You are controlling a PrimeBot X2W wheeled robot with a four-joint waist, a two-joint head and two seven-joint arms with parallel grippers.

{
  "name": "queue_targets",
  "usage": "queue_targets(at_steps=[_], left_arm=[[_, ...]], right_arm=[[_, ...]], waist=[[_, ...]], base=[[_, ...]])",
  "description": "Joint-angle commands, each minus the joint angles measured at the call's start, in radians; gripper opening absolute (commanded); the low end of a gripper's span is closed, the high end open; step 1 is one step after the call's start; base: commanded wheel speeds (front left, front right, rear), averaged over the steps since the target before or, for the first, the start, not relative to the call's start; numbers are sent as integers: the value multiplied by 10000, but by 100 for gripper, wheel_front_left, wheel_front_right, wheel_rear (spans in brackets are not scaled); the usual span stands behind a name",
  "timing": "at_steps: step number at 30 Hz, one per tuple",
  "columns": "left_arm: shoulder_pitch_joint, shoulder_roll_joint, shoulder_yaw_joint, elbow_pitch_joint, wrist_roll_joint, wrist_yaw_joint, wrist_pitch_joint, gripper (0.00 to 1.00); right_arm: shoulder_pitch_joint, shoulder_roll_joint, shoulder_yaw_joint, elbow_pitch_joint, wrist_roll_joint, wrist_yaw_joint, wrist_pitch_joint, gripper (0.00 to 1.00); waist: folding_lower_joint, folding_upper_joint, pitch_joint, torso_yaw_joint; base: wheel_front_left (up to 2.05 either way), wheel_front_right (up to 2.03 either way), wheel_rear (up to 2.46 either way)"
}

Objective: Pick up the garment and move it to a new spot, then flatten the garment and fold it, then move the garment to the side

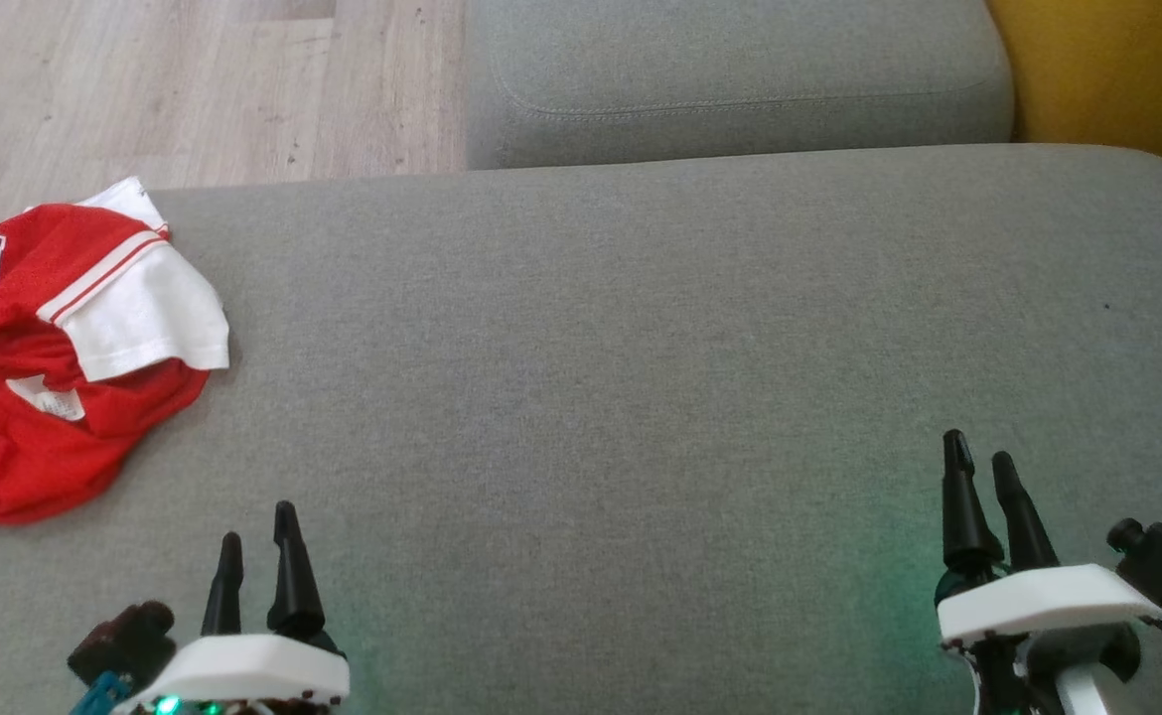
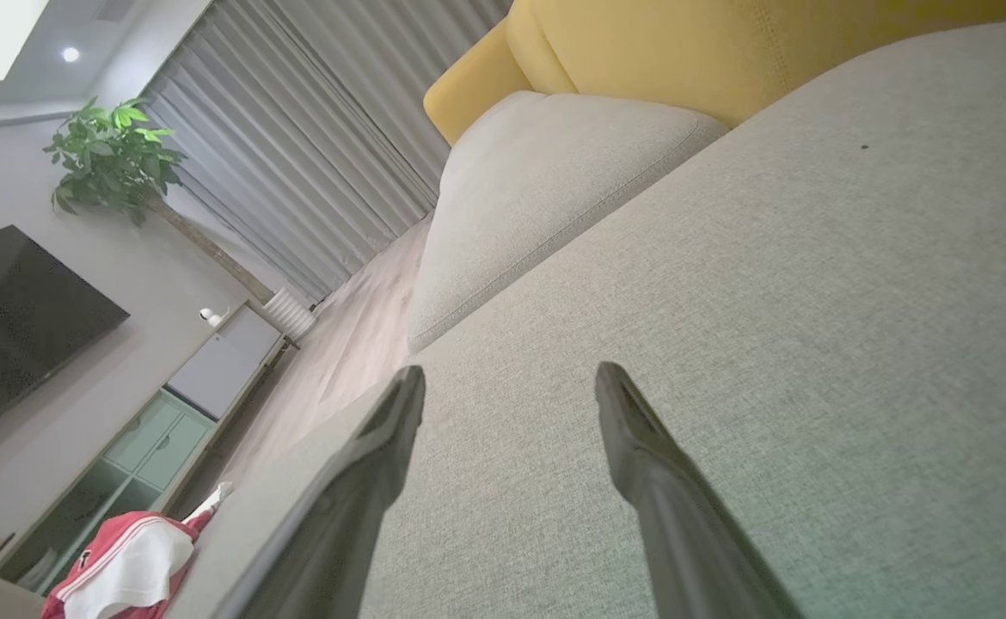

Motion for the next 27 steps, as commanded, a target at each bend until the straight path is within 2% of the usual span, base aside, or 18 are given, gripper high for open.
queue_targets(at_steps=[1, 27], left_arm=[[-253, 120, 71, -280, 338, 71, -173, 100], [-192, 88, -9, -98, 2864, 299, -906, 100]], right_arm=[[-190, -67, 200, -388, -346, 49, -176, 100], [-220, -84, 707, -283, -3543, 65, -913, 100]], waist=[[0, 0, 1, 6], [-1, 0, 0, 100]], base=[[0, 0, 0], [0, 0, 0]])
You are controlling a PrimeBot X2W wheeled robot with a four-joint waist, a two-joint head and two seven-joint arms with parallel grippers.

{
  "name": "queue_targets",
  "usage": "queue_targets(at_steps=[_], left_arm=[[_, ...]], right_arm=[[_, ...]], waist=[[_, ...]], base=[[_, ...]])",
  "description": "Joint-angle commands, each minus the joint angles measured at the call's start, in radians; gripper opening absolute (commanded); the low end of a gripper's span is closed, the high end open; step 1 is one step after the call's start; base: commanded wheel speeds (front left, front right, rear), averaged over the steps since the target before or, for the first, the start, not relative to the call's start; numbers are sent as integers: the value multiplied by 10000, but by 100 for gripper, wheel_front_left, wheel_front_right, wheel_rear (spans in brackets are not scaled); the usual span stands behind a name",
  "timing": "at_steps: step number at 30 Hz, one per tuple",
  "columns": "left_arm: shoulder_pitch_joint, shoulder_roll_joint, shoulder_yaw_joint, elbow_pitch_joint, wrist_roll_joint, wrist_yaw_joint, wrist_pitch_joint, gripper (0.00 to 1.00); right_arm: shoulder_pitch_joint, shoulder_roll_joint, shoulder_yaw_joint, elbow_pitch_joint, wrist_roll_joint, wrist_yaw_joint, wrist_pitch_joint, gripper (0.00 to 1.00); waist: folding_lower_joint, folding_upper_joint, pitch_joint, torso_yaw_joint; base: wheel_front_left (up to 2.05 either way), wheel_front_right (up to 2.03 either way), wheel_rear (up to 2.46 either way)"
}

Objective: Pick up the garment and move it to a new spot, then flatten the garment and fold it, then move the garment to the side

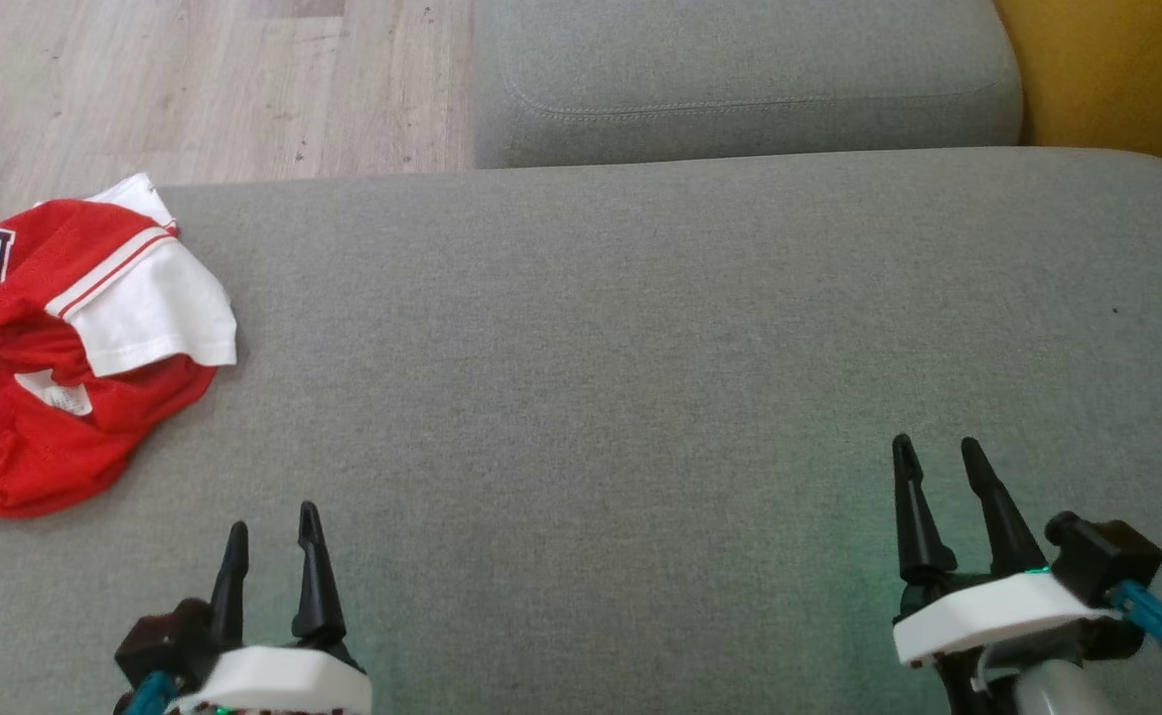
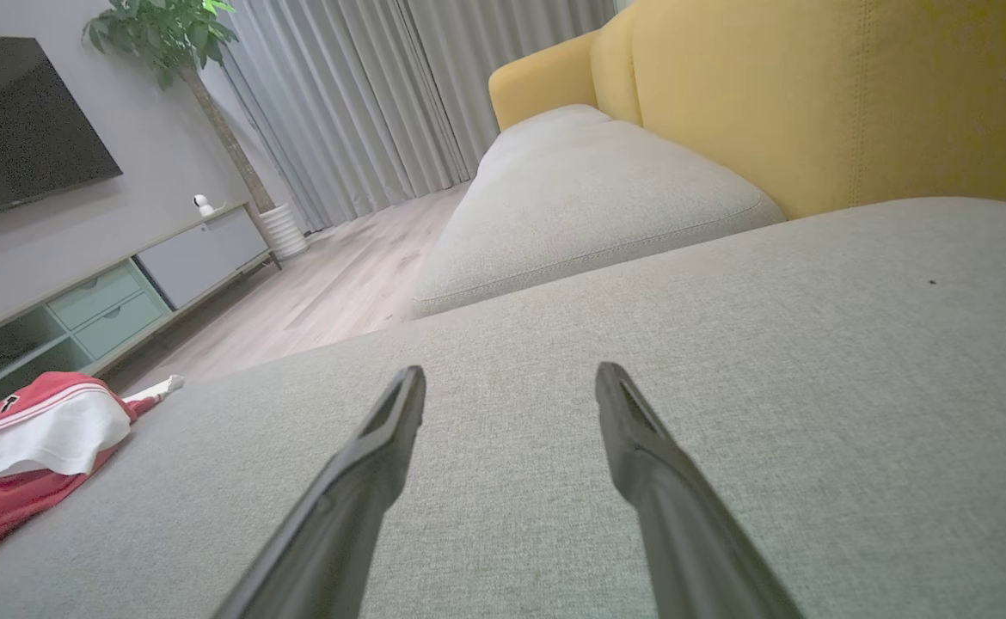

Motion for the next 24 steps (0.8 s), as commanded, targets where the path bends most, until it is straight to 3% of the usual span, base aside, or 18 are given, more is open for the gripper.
queue_targets(at_steps=[1, 24], left_arm=[[-218, 70, 198, -225, 333, 51, -158, 100], [-306, 33, 199, 270, 2463, 161, -843, 100]], right_arm=[[-218, -79, 281, -312, -346, 66, -183, 100], [-296, -95, 676, -17, -3056, 81, -872, 100]], waist=[[0, 0, -5, 13], [0, 0, 31, 96]], base=[[0, 0, 0], [0, 0, 0]])
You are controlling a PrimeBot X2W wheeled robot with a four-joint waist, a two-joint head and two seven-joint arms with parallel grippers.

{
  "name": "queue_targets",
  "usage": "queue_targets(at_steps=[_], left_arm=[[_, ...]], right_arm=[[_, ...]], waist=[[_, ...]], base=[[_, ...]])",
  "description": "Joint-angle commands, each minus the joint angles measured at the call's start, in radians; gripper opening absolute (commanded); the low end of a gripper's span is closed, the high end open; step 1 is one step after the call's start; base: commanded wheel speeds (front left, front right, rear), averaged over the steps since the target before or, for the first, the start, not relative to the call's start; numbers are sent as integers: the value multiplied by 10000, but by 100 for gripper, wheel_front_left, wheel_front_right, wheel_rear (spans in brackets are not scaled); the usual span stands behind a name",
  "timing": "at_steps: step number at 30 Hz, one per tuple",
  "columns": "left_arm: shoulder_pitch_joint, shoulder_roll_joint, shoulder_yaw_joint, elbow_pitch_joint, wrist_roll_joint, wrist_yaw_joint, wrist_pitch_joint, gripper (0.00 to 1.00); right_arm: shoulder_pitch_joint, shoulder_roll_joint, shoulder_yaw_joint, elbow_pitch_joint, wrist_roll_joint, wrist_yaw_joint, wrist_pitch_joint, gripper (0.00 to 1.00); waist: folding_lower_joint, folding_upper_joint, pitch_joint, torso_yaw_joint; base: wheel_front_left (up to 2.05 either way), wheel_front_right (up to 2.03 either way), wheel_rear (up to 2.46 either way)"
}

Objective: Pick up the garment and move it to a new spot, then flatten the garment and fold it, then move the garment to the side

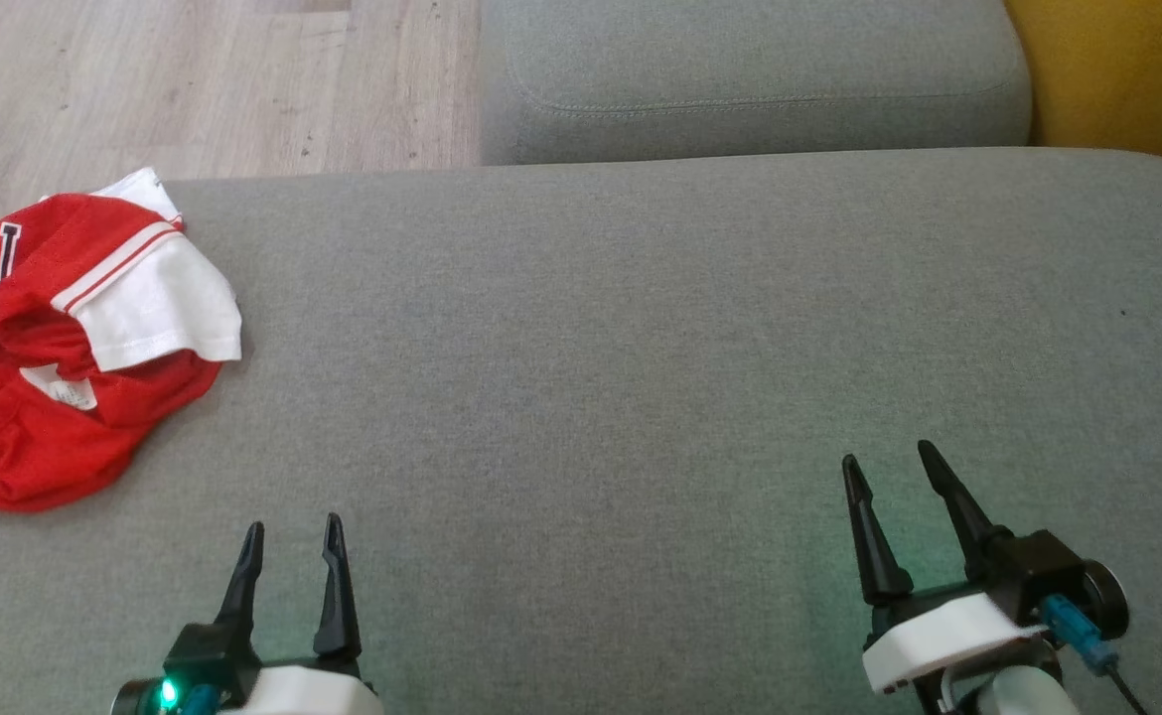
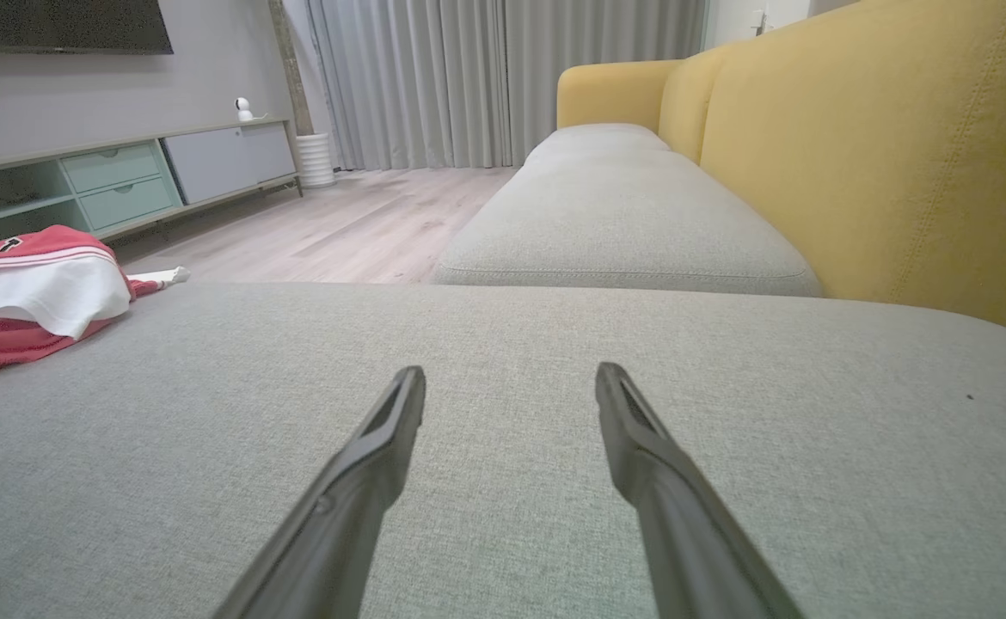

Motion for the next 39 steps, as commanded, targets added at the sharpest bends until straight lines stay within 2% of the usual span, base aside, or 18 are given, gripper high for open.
queue_targets(at_steps=[1, 16, 20, 24, 26, 27, 28, 34, 39], left_arm=[[-323, 38, 222, -246, 134, 66, -124, 100], [-379, 27, 211, -115, -19, 67, -124, 100], [-456, 26, 183, -81, -33, 79, -124, 100], [-513, 25, 106, -61, -53, 75, -124, 100], [-510, 24, 85, -50, -43, 100, -124, 100], [-497, 24, 111, -55, -37, 124, -124, 100], [-497, 24, 111, -55, -37, 124, -124, 100], [-400, 56, 261, -158, -9, 144, -124, 100], [-225, 122, 484, -302, -44, 158, -124, 100]], right_arm=[[-293, -87, 273, -248, -151, 79, -137, 100], [-284, -87, 218, -155, -155, 79, -137, 100], [-242, -87, 152, -144, -157, 79, -137, 100], [-171, -87, 106, -156, -163, 79, -138, 100], [-157, -87, 107, -181, -163, 79, -138, 100], [-155, -87, 152, -188, -148, 79, -138, 100], [-155, -87, 152, -188, -148, 79, -138, 100], [-154, -87, 321, -152, -86, 79, -138, 100], [-176, -87, 530, -100, -12, 79, -138, 100]], waist=[[0, -1, -2, 0], [0, -1, 21, 51], [0, -1, 7, 328], [0, -1, -54, 1096], [0, -1, -81, 1653], [0, -1, -103, 2227], [0, -1, -103, 2227], [0, -1, -149, 3842], [0, -1, -153, 4630]], base=[[0, 0, 0], [0, 0, 0], [0, 0, 0], [0, 0, 0], [0, 0, 0], [0, 0, 0], [0, 0, 0], [0, 0, 0], [0, 0, 0]])
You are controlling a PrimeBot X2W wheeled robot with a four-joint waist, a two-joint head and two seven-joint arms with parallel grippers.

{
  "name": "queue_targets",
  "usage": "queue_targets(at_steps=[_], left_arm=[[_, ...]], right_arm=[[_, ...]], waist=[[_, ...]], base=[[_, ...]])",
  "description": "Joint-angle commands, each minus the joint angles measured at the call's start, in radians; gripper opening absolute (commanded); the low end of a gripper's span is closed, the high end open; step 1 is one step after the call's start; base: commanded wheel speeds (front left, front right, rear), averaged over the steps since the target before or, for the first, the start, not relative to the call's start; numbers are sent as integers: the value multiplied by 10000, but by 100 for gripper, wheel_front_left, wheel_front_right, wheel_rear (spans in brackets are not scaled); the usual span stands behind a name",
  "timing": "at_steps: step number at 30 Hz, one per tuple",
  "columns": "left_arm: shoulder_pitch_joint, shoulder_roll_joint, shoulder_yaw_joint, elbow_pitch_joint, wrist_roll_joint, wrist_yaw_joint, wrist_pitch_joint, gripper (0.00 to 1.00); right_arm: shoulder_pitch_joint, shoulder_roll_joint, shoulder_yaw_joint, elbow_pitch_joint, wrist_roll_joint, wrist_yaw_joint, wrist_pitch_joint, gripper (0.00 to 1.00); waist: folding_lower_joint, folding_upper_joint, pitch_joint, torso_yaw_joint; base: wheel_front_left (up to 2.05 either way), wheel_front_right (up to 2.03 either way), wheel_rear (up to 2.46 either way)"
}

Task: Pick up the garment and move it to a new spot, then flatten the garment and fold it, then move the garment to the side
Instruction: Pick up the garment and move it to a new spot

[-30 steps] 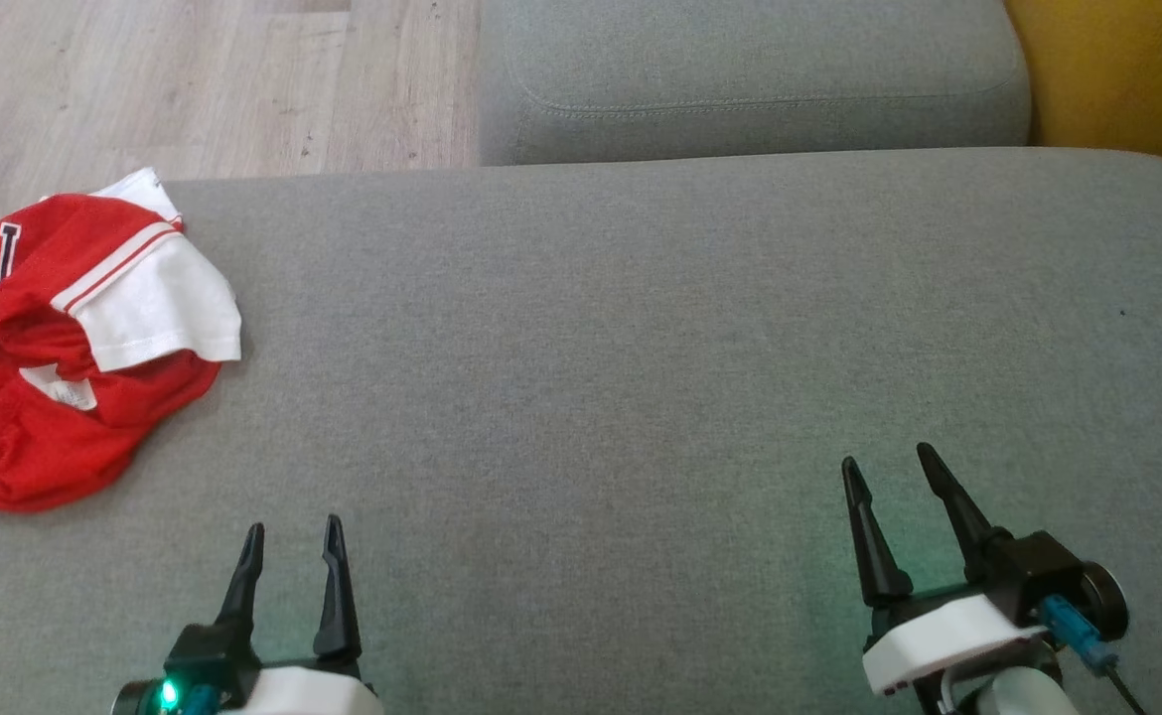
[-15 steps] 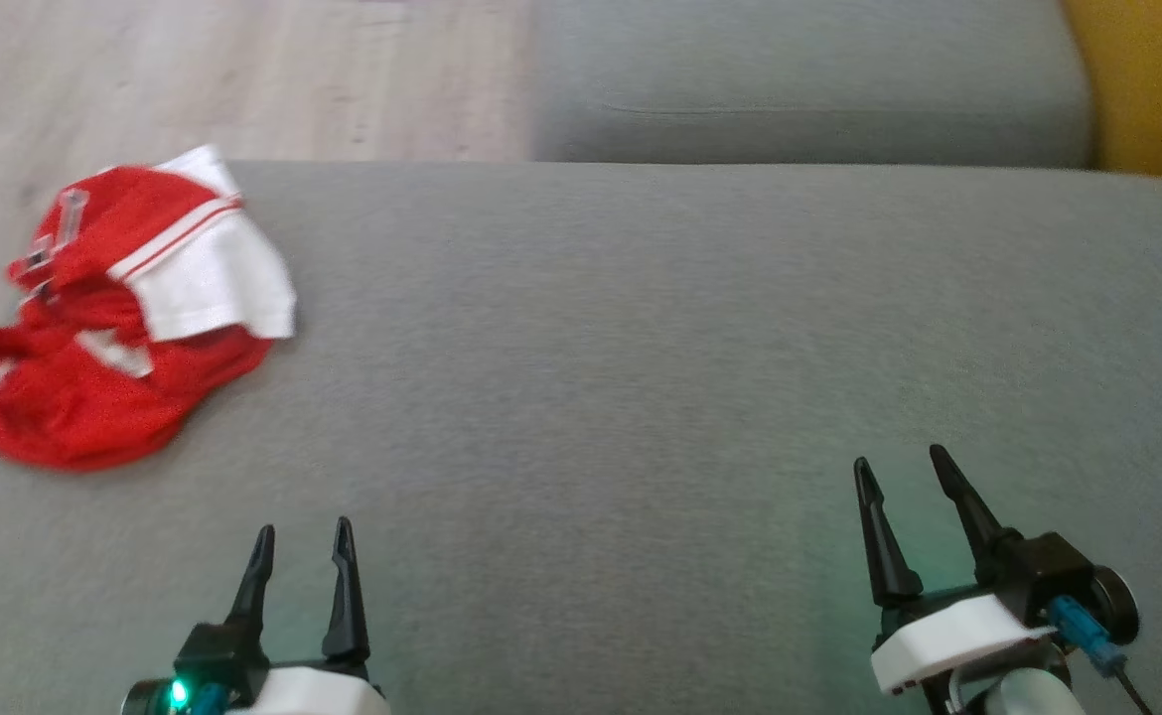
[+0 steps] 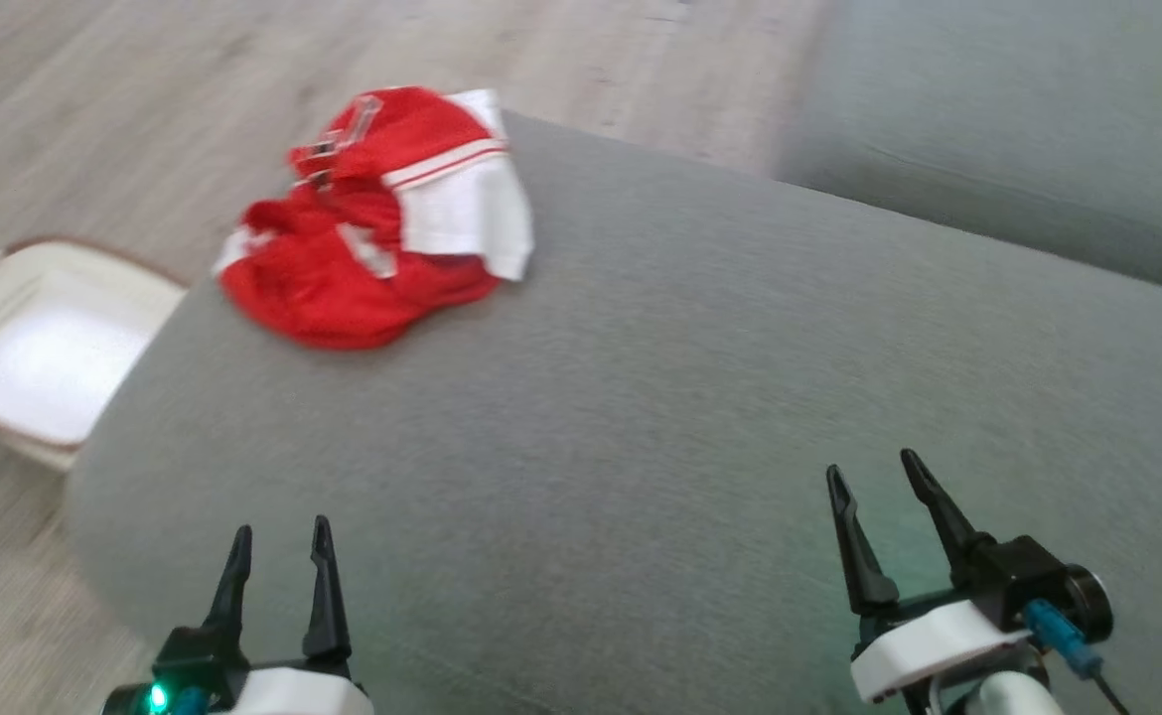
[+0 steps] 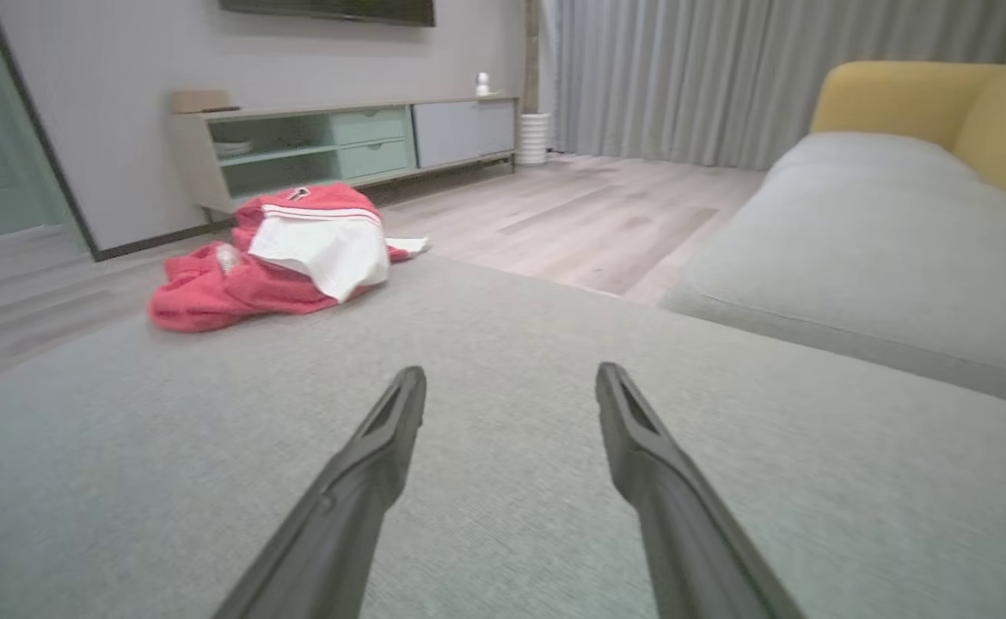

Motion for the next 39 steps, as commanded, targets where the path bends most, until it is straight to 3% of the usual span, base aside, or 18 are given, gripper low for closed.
queue_targets(at_steps=[1, 10, 16, 22, 26, 30, 35, 39], left_arm=[[-207, 86, 420, -363, -47, 55, -124, 100], [66, 105, 790, -609, -112, 114, -124, 100], [-170, 384, 1313, -1609, -111, 216, -124, 100], [-1771, 1481, 2041, -2712, -208, 161, 133, 100], [-3842, 2672, 2356, -3124, -295, -131, 1157, 100], [-5873, 3811, 2497, -2606, -305, -426, 2215, 100], [-7933, 4322, 2166, -1161, -613, -817, 3302, 100], [-8866, 4369, 1712, 285, -902, -1091, 4026, 100]], right_arm=[[-205, -75, 326, -255, 41, 77, -136, 100], [-381, -75, 909, -199, 23, 77, -136, 100], [-507, -75, 572, -472, -286, 77, -136, 100], [-793, -75, 275, -716, -825, 77, -136, 100], [-1258, -75, 119, -863, -1354, 77, -136, 100], [-1762, -75, -54, -1058, -1851, 77, -136, 100], [-2175, -75, -129, -1368, -2274, 77, -71, 100], [-2278, -81, -264, -1818, -2487, 77, 78, 100]], waist=[[0, -1, -18, 710], [0, -1, 94, 693], [0, -1, 475, 311], [0, -1, 1189, -60], [0, -1, 1925, -611], [0, -1, 2697, -1323], [0, -1, 3699, -2124], [0, -1, 4451, -2544]], base=[[0, 0, 0], [0, 0, 0], [0, 0, 0], [0, 0, 0], [0, 0, 0], [0, 0, 0], [0, 0, 0], [0, 0, 0]])
